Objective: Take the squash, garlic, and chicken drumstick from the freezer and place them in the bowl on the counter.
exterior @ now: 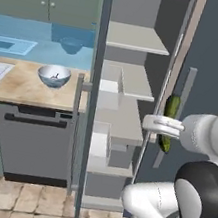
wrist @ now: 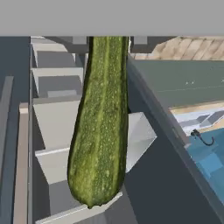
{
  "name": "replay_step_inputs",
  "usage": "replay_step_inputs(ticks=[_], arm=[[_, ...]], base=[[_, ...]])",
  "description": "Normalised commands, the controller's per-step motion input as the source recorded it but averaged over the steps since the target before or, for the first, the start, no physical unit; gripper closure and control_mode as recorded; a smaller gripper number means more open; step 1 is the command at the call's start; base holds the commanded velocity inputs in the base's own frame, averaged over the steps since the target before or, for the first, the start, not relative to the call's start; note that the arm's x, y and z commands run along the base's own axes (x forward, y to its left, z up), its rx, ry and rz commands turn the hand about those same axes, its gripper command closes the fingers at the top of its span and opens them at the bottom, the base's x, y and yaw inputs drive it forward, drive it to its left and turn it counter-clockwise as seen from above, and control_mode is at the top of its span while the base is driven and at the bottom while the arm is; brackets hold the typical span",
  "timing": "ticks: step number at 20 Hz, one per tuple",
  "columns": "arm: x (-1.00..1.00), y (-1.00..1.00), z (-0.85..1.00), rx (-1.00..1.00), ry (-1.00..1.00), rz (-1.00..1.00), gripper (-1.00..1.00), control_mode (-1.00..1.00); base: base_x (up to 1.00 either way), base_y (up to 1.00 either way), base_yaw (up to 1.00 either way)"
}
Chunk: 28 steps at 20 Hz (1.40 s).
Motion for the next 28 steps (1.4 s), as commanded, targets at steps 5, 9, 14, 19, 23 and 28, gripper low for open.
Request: replay_step_inputs(ticks=[5,9,14,19,23,28], arm=[[0.0,0.0,0.0,0.0,0.0,0.0,1.0,1.0],[0.0,0.0,0.0,0.0,0.0,0.0,1.0,1.0],[0.0,0.0,0.0,0.0,0.0,0.0,1.0,1.0],[0.0,0.0,0.0,0.0,0.0,0.0,1.0,1.0],[0.0,0.0,0.0,0.0,0.0,0.0,1.0,1.0],[0.0,0.0,0.0,0.0,0.0,0.0,1.0,1.0]], base=[[-0.24,1.0,-0.04],[0.0,1.0,-0.07],[0.45,1.0,-0.18],[1.0,0.97,-0.47],[0.67,0.83,-0.66],[0.23,0.29,-0.53]])
